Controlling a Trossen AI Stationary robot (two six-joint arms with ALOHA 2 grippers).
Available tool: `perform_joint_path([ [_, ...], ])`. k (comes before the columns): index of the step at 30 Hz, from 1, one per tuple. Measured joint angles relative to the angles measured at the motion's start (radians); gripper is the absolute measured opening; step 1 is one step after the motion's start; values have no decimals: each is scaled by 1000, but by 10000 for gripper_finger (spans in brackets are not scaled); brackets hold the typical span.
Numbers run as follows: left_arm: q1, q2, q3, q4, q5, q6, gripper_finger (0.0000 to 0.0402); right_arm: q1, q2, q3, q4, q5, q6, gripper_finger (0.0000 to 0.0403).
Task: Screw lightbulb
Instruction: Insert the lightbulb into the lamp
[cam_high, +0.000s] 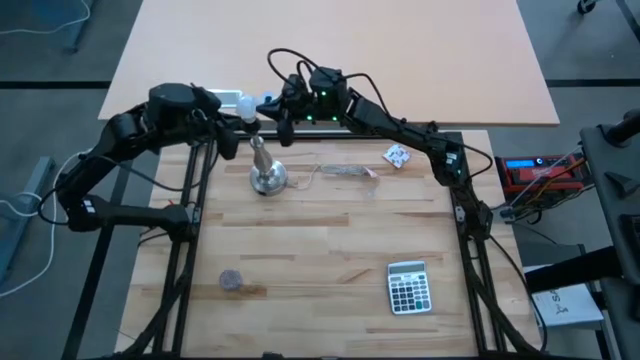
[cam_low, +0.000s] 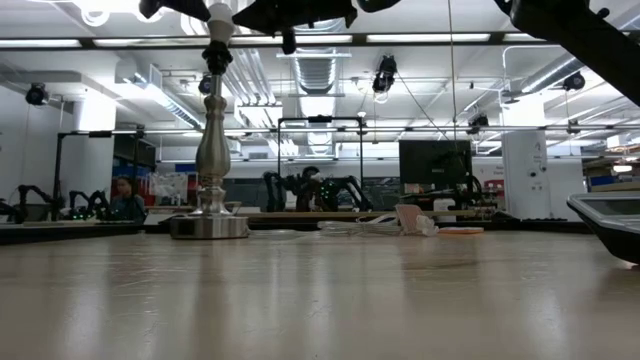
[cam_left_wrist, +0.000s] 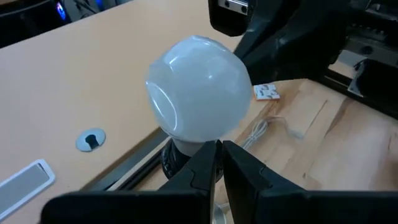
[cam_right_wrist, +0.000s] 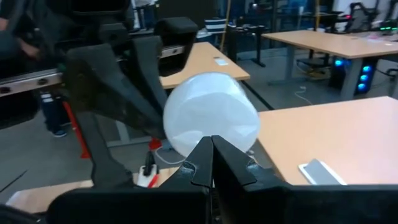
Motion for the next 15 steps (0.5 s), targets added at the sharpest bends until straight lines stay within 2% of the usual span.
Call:
perform_joint_path([
  [10,0,-22,2,10,-133,-21,20,12,0,0,-38,-81,-1,0],
  [12,0,-22,2,10,-140,-27,20,11,0,0,-54,-65,-9,0],
  [15,0,-31,2,9,-140,-47,20,5,0,0,-75,32,-13,0],
])
